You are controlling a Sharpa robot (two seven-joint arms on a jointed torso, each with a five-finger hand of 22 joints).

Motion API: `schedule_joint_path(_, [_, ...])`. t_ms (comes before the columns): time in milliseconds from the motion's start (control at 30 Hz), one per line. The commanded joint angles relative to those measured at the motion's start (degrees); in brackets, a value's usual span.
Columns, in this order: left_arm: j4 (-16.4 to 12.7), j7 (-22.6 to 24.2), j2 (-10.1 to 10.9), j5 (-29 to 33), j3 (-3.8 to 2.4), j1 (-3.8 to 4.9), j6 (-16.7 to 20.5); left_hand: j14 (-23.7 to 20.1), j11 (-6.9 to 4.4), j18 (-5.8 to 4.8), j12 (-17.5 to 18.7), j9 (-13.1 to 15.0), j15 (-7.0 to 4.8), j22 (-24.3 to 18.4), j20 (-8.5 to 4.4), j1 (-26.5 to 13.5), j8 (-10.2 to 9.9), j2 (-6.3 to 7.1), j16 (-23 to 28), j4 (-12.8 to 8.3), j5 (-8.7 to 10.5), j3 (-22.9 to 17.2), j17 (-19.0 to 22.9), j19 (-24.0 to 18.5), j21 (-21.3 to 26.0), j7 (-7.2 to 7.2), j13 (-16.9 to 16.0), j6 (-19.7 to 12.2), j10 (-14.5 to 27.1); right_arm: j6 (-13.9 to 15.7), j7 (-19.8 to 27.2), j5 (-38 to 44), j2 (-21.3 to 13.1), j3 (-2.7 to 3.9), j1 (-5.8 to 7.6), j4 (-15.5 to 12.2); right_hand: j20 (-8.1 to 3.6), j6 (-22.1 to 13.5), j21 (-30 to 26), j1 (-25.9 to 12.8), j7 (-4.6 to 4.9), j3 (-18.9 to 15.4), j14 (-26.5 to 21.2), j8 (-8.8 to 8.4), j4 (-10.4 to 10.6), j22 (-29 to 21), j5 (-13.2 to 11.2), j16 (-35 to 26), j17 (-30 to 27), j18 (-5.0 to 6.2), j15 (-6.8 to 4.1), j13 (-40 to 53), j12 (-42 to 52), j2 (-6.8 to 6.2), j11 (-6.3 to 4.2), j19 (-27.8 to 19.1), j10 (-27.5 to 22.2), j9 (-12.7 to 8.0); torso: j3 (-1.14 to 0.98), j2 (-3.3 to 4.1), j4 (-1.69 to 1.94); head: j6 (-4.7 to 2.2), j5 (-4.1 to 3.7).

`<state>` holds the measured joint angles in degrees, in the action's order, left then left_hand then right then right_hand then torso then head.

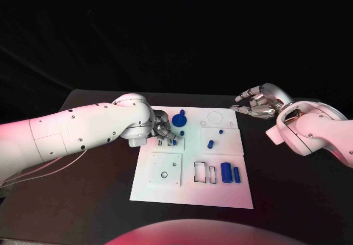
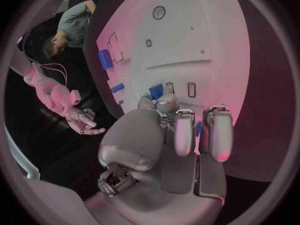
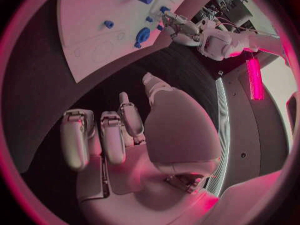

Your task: Assemble the parts on the task board

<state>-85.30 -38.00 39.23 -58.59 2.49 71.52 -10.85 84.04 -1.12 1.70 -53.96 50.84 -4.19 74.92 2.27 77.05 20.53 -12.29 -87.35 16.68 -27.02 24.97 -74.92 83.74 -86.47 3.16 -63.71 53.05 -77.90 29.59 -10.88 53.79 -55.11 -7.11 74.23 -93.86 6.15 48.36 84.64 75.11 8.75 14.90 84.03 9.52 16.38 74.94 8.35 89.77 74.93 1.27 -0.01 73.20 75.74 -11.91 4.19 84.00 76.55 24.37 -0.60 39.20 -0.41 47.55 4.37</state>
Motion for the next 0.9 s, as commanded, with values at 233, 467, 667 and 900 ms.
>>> schedule_joint_path(233, [0.2,0.4,-0.4,0.5,0.05,0.14,-0.8,5.4,-0.35,-0.45,-0.2,0.1,-0.47,10.2,-0.39,1.2,0.2,-0.15,-0.4,-0.1,-0.85,1.2,-12.8,2.9,-0.4,-0.33,0.1,0.2,0.1,-0.8,-0.3,0.7,0.2,0.00,-0.08,0.2,0.34,0.4,-0.3,0.4,0.05,0.4,5.9,0.37,0.0,11.6,0.3,0.1,14.6,0.36,0.25,-0.1,-0.2,-0.16,-0.02,2.0,-0.3,0.0,0.01,0.00,-0.01,0.10,-0.06])
schedule_joint_path(467, [0.3,0.5,-0.5,0.6,0.09,0.14,-0.8,5.4,-0.35,-0.48,-0.1,0.2,-0.47,10.3,-0.39,1.3,0.2,-0.15,-0.5,-0.1,-0.87,1.2,-12.8,2.9,-0.5,-0.33,0.1,0.2,0.1,-0.8,-0.3,0.7,0.3,-0.01,-0.11,0.3,0.33,0.4,-0.2,0.4,0.04,0.4,5.9,0.39,0.1,11.6,0.4,0.1,14.6,0.35,0.25,-0.1,-0.2,-0.14,-0.02,2.0,-0.3,0.0,0.02,0.03,0.02,0.15,-0.09])
schedule_joint_path(667, [0.4,0.7,-0.5,1.3,0.11,0.14,-0.7,5.5,-0.55,-0.49,0.2,0.3,-0.63,10.4,-0.54,3.7,0.2,-0.62,-0.5,-0.1,-1.83,0.8,-12.9,2.9,-0.5,-0.57,0.4,0.3,0.2,-0.8,-0.4,0.8,0.3,-0.02,-0.14,0.5,0.33,0.5,-0.3,0.4,0.03,0.4,5.8,0.43,0.1,11.6,0.4,0.1,14.6,0.36,0.24,-0.1,-0.2,-0.11,-0.04,2.0,-0.4,0.0,0.02,-0.01,0.03,0.38,-0.02])
schedule_joint_path(900, [0.4,1.1,-0.4,2.3,0.12,0.14,-0.5,5.4,-1.10,-0.46,2.1,0.4,-1.17,10.4,-1.15,16.0,-0.5,-1.06,-0.6,-0.2,5.33,-6.1,-12.9,2.8,-0.3,-1.08,1.6,-0.2,0.9,-0.9,-0.4,0.8,0.4,-0.03,-0.20,0.6,0.32,0.5,-0.3,0.4,0.02,0.5,5.8,0.46,0.1,11.6,0.5,0.0,14.6,0.36,0.24,0.0,-0.2,-0.09,-0.04,2.0,-0.3,0.0,-0.03,-0.03,0.00,0.52,0.02])
